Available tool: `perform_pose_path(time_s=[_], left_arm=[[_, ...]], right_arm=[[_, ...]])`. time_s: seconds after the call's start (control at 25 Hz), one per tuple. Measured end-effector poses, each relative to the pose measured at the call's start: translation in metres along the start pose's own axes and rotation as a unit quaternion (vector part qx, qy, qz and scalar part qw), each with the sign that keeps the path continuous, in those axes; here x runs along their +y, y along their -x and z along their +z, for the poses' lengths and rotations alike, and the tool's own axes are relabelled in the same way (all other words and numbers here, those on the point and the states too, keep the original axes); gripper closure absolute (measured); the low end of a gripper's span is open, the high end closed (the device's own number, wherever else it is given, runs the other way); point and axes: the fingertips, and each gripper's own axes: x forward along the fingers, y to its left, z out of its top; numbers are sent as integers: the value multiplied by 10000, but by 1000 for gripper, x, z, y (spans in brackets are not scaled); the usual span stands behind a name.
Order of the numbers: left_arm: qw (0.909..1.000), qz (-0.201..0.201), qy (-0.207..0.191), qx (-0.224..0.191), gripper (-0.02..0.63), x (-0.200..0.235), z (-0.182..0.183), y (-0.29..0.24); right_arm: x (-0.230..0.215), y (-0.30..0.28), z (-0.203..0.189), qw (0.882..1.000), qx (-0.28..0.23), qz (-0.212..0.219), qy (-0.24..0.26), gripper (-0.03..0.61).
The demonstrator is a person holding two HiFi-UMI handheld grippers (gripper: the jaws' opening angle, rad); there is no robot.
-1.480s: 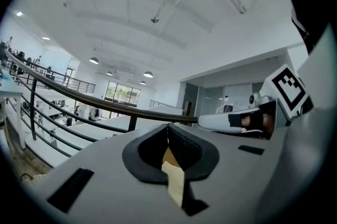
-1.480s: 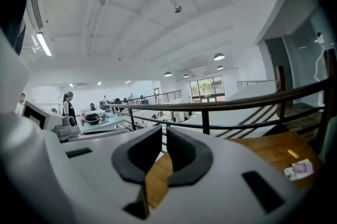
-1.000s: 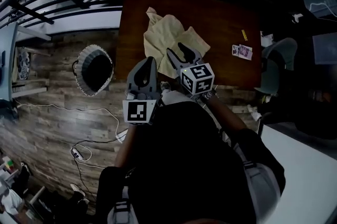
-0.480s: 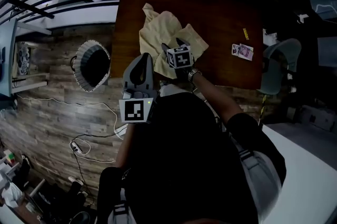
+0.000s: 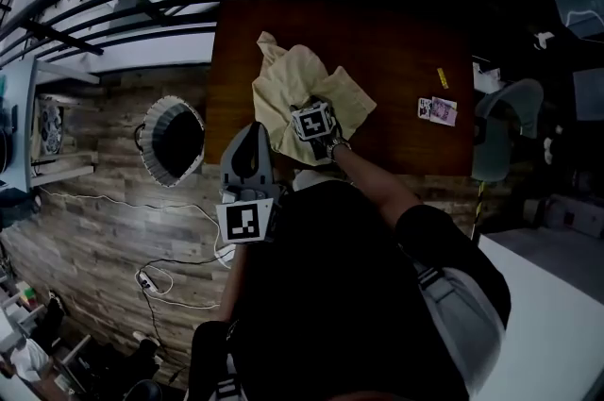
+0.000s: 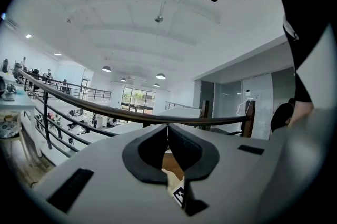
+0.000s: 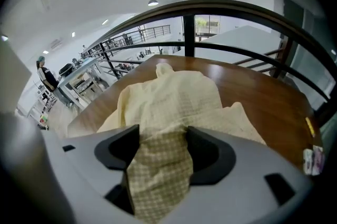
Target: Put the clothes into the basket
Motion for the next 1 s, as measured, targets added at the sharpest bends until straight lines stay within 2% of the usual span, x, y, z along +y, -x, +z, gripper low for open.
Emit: perform_pose_path(time_s=[0.12,0.2,0.36,0.4,0.68,1.0], left_arm=[[10000,50,22,5,600,4,-1,-2],[10000,76,31,27,600,5,-3,-2],[9999,104,51,24,600,2,-6,-4],[9999,96,60,27,600,1,-6,-5],[9999,-125,50,74,600,-15,-8,-16],[9986,-509,-52,122,600,-45,-14,-31]], right_arm=[[-1,-6,-4,9996,176,-136,164,298],[-2,-9,-9,9992,255,-183,258,335],[-4,-3,-10,9986,277,-148,432,502],[-4,0,-10,9985,275,-115,449,512],[-6,21,-7,9993,68,256,277,528],[-22,67,19,9967,-685,422,106,529]])
